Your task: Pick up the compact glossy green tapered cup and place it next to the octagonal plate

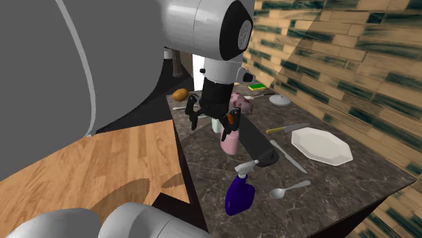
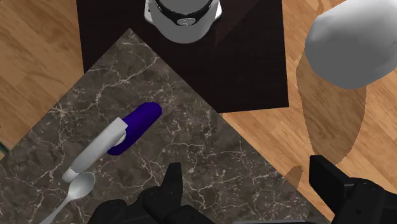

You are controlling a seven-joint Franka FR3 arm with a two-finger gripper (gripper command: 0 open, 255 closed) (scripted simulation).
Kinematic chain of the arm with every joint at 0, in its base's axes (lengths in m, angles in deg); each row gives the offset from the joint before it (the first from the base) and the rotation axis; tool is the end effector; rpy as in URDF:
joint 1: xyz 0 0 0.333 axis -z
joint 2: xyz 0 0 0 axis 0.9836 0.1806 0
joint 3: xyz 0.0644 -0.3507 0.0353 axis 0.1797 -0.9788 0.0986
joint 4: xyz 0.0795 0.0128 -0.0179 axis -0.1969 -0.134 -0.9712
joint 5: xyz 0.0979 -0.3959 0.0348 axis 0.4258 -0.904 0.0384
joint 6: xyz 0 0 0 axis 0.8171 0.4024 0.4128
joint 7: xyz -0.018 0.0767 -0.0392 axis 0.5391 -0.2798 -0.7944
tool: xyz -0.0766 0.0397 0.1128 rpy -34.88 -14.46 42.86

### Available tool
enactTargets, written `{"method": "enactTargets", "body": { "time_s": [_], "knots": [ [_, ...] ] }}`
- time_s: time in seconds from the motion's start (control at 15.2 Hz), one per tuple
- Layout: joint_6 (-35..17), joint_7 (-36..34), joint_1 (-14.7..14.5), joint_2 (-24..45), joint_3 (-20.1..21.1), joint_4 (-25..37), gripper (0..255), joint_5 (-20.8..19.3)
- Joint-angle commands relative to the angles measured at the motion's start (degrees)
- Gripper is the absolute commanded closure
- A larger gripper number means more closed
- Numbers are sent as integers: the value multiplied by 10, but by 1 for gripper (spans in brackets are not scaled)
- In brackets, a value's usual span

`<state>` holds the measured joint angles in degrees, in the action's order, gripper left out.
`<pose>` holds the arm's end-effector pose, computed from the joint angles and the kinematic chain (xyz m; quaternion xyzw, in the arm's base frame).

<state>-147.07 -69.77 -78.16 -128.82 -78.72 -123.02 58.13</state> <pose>0.2762 0.0012 0.5489 -0.9945 0.0041 0.0830 0.0644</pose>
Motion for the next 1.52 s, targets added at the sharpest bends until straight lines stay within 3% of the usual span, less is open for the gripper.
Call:
{"method": "enactTargets", "body": {
  "time_s": [0.0,0.73,1.45],
  "knots": [
    [0,0,0,0,0,0,0,0],
    [-151,-103,-8,216,75,89,0,25],
    [-226,-214,-15,457,118,272,0,-16]
  ]
}}
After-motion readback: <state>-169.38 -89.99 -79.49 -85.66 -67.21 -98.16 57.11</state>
